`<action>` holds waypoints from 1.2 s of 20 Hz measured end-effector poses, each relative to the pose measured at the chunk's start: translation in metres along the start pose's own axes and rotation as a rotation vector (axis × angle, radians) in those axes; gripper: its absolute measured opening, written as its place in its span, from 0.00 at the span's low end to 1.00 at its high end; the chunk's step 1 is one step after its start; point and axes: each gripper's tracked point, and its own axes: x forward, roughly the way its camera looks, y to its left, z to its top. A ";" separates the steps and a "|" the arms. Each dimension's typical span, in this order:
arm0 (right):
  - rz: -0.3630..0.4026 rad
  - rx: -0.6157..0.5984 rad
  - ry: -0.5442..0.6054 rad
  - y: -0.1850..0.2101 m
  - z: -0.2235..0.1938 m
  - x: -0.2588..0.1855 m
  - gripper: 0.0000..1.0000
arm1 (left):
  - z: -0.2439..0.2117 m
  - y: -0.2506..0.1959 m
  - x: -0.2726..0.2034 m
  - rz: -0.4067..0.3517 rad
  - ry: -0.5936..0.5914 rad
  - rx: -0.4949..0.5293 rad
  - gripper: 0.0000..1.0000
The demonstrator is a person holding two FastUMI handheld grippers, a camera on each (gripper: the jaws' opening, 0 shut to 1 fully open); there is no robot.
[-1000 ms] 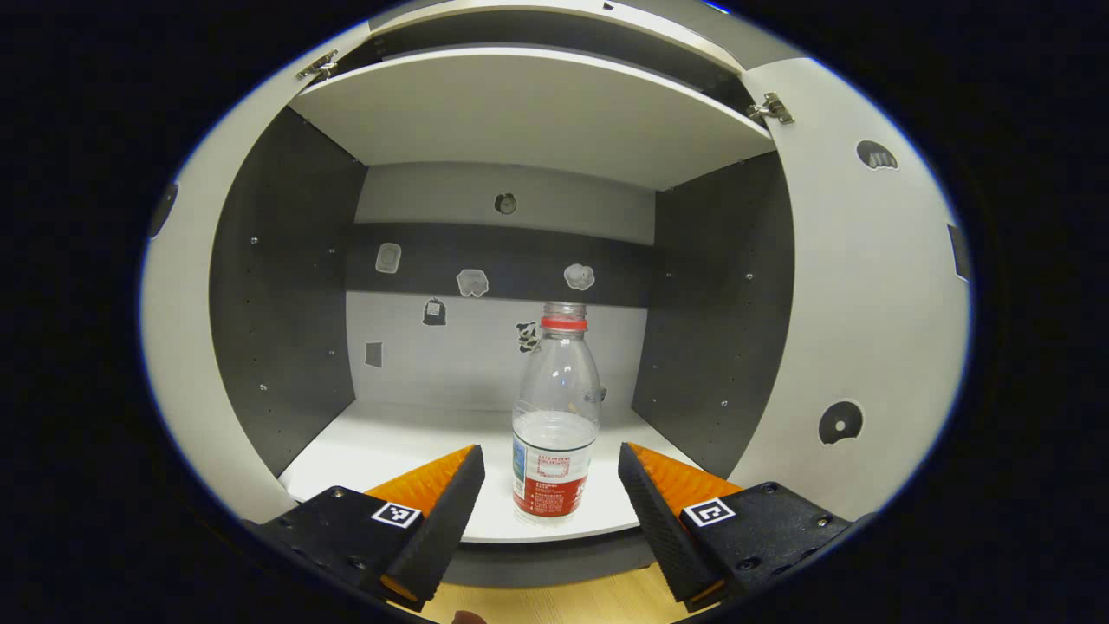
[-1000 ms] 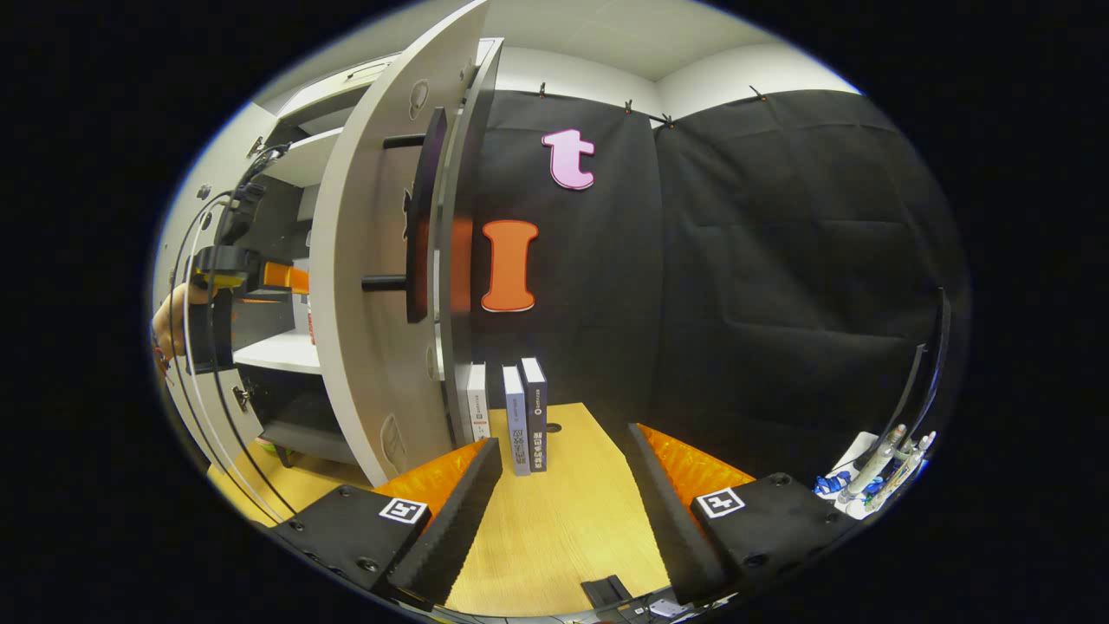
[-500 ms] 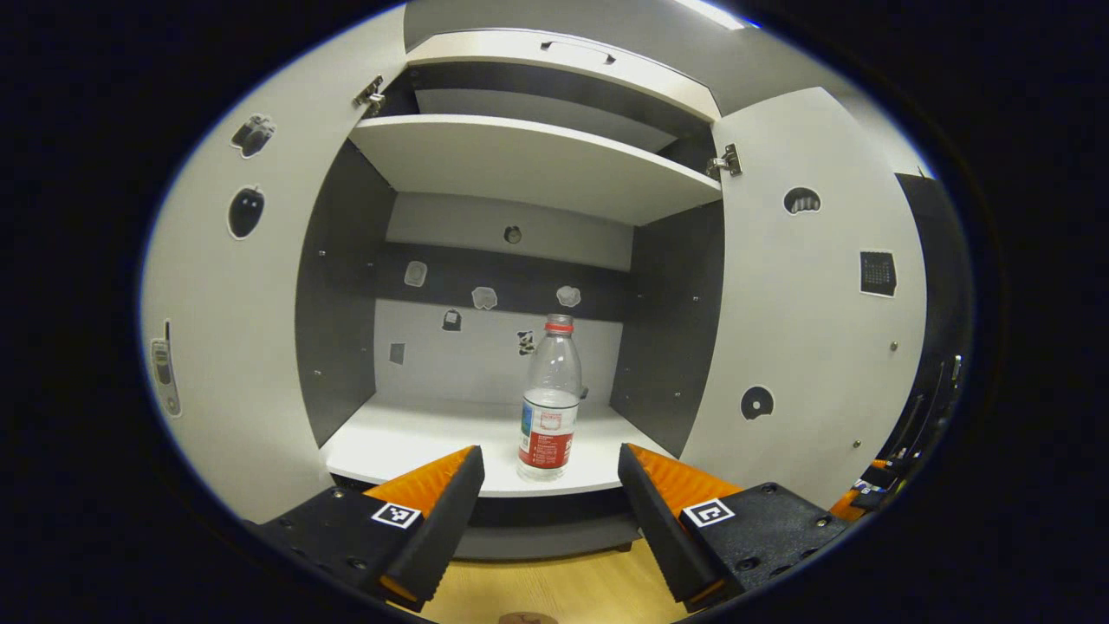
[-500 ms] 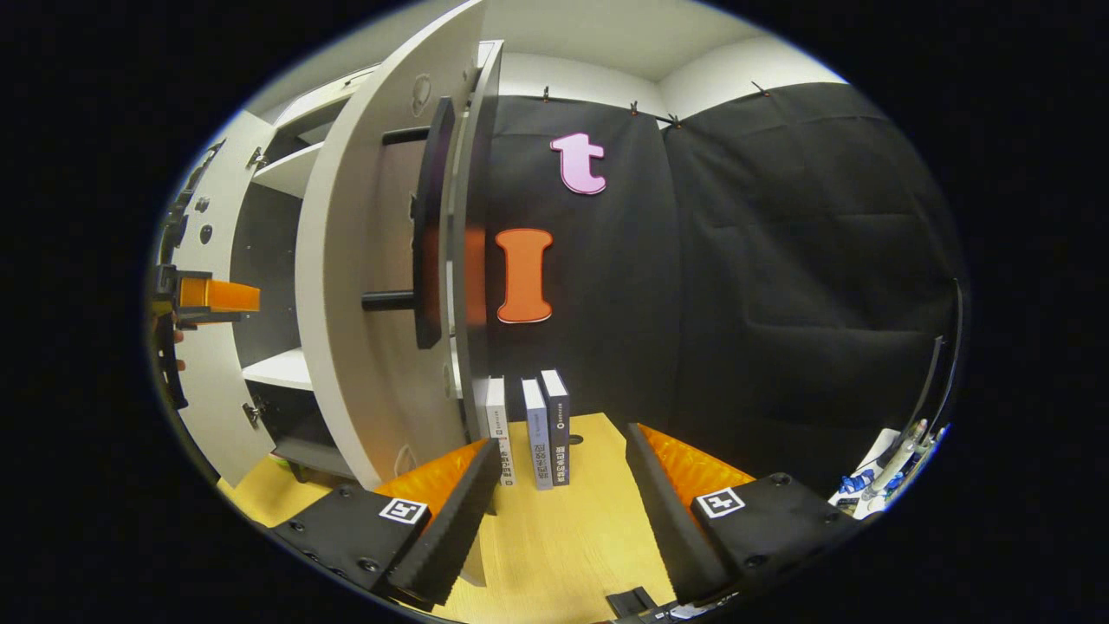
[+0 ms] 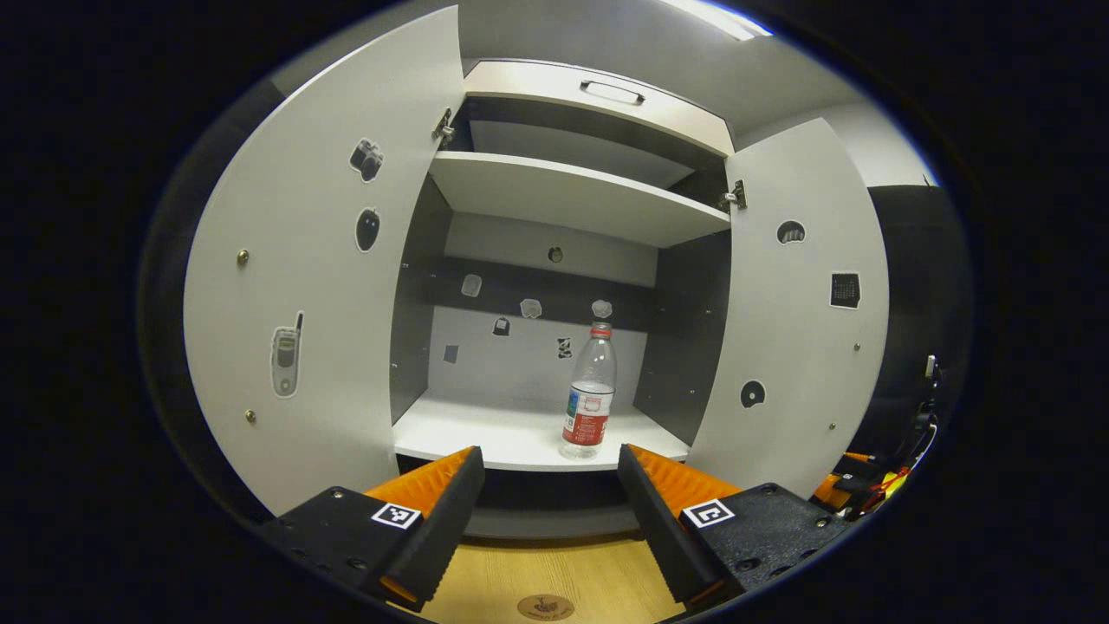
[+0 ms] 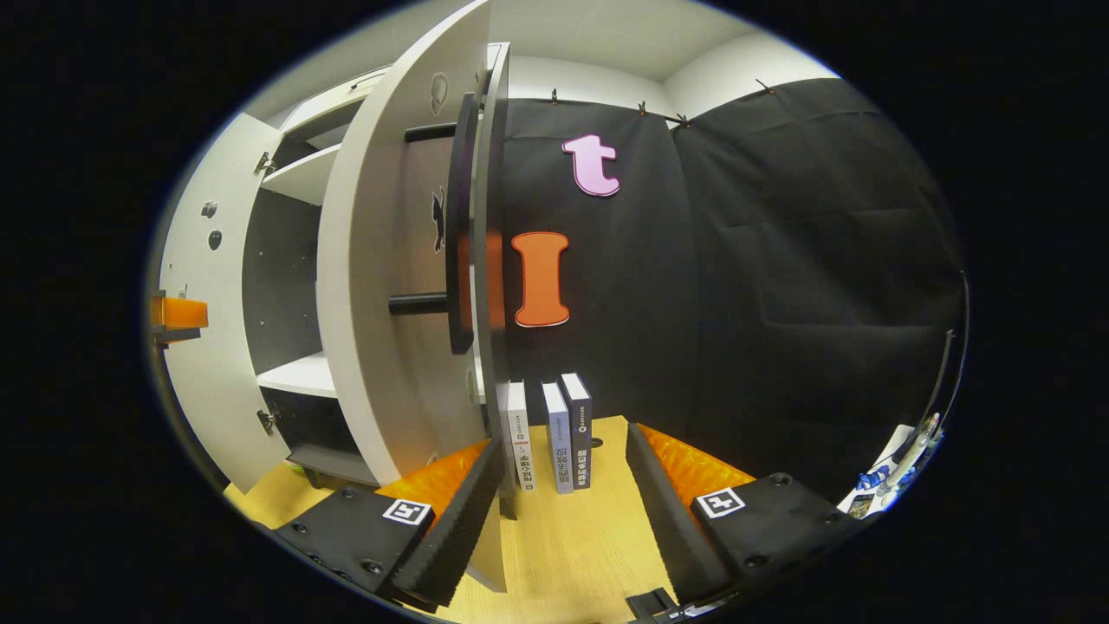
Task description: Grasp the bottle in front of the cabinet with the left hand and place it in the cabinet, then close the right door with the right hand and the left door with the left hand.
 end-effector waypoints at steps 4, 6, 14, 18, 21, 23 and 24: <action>-0.014 -0.030 -0.008 0.005 0.002 -0.004 0.95 | -0.002 0.000 -0.005 -0.005 -0.004 -0.021 0.95; -0.005 -0.043 -0.007 0.014 0.002 -0.005 0.95 | -0.002 0.000 -0.009 -0.005 -0.005 -0.016 0.95; 0.091 -0.032 0.000 0.073 -0.003 -0.001 0.95 | 0.006 0.014 -0.026 0.014 -0.026 -0.016 0.95; 0.128 -0.049 -0.003 0.096 -0.003 0.002 0.95 | 0.007 0.028 -0.038 0.034 -0.031 -0.013 0.95; 0.158 -0.051 -0.008 0.117 -0.002 0.006 0.95 | 0.010 0.040 -0.045 0.055 -0.037 -0.019 0.95; 0.169 -0.051 -0.015 0.126 -0.001 0.012 0.95 | 0.011 0.047 -0.052 0.067 -0.038 -0.018 0.95; 0.170 -0.053 -0.019 0.128 -0.001 0.017 0.95 | 0.011 0.050 -0.055 0.071 -0.038 -0.018 0.95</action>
